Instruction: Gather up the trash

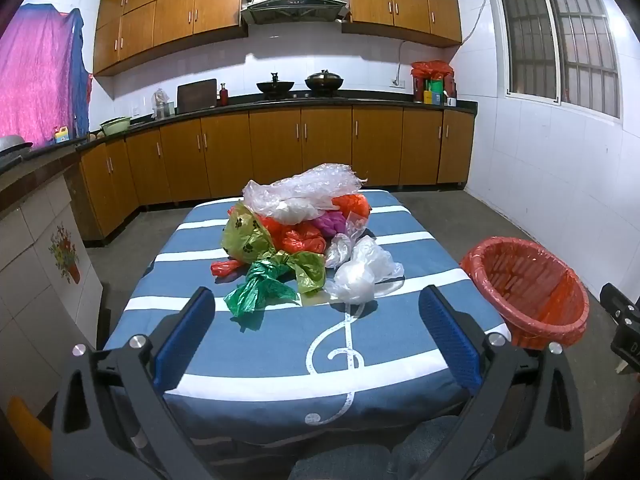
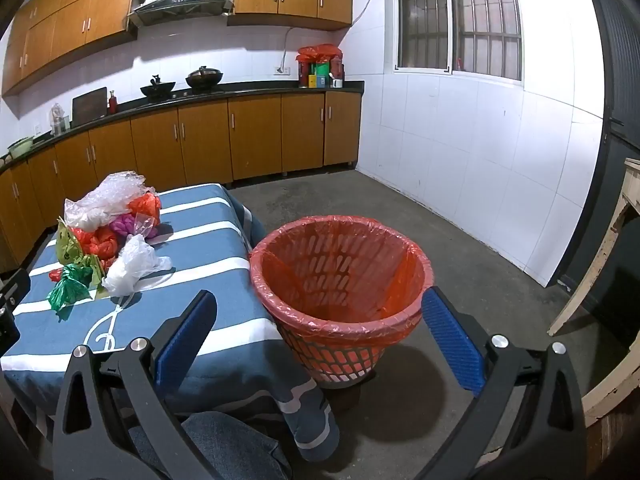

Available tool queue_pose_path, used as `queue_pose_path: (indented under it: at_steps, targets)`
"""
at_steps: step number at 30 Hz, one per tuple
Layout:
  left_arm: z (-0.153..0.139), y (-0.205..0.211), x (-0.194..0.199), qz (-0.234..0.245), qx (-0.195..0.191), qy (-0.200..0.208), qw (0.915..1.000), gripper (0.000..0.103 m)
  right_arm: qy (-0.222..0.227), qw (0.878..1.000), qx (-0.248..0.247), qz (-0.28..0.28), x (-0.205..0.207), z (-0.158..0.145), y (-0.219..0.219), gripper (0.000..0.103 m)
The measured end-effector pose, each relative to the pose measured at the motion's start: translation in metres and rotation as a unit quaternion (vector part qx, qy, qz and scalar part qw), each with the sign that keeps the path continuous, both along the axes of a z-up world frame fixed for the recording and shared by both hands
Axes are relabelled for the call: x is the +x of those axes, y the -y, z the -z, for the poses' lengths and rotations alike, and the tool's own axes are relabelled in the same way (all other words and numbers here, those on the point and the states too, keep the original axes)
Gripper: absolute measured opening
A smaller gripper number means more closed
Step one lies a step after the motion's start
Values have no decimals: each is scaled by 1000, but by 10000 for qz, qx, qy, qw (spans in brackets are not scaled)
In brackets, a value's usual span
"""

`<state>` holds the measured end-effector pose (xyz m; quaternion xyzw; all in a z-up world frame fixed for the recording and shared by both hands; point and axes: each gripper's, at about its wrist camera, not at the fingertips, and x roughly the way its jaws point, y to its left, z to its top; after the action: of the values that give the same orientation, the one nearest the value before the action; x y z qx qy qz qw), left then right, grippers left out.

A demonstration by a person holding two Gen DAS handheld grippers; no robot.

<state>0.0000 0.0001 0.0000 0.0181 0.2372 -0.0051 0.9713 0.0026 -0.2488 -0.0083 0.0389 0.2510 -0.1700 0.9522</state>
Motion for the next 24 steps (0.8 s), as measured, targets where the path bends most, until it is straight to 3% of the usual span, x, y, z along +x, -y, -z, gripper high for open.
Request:
queue_pose_path:
  at_steps: [24]
  targets:
    - [0,0,0,-3,3,-11,10000,99,14,10000,-12,0,0,-3,-1,101]
